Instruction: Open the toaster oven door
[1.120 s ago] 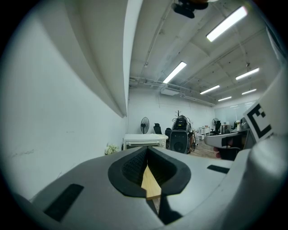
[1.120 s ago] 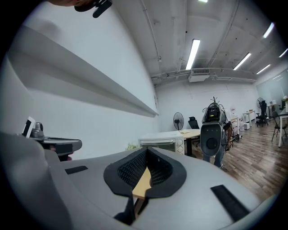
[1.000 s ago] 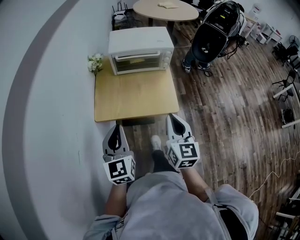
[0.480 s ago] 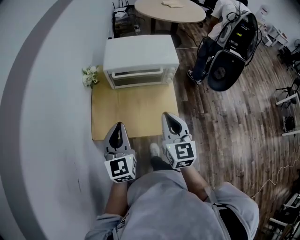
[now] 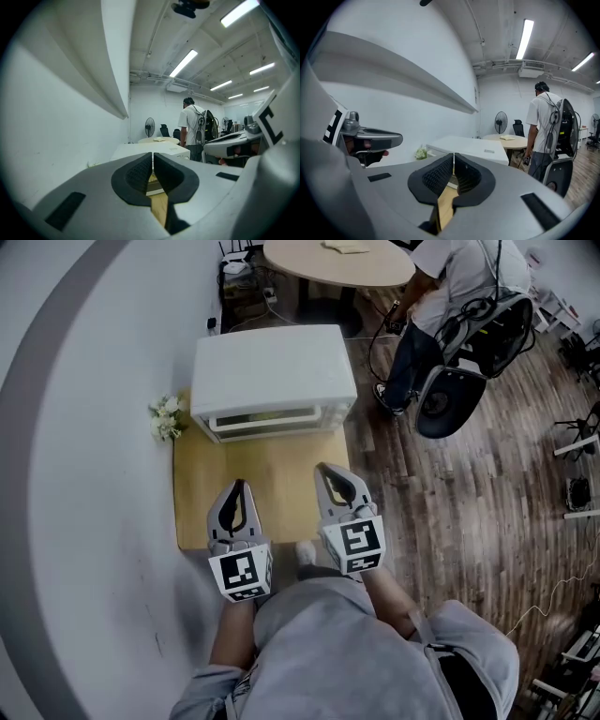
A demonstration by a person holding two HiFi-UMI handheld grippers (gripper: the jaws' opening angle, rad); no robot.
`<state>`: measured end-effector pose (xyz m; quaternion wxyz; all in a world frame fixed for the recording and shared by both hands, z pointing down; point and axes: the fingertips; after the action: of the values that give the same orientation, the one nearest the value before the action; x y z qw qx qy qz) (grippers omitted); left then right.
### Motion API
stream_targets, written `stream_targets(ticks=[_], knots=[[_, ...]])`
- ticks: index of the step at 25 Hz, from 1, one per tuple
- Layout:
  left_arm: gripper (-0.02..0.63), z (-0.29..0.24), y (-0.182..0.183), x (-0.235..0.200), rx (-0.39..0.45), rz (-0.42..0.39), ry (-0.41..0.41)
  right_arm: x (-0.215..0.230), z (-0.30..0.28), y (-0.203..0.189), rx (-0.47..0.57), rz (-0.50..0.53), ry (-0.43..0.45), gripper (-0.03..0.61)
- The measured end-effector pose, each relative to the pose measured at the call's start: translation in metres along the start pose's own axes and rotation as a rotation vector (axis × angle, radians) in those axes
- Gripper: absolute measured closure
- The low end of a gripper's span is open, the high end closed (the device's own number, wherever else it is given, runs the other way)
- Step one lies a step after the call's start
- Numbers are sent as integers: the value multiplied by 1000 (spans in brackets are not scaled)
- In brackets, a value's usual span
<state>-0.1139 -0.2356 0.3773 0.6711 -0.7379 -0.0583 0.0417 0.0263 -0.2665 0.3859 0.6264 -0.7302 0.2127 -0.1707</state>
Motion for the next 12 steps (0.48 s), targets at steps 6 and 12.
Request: stream_targets(ticks=[6, 12], knots=[[605, -40, -12, 9, -92, -86, -83, 1, -40, -17, -125, 138, 116, 543], [479, -89, -39, 8, -253, -402, -219, 0, -89, -60, -391, 533, 308, 482]])
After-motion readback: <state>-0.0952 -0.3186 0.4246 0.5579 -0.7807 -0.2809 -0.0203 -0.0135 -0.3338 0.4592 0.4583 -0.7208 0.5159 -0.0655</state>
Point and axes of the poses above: the fingertips, and each gripper's own axes: z backward along the fingers, x to its right, y out of its top, and after that the axes turned 5 degrees about x, right-handed
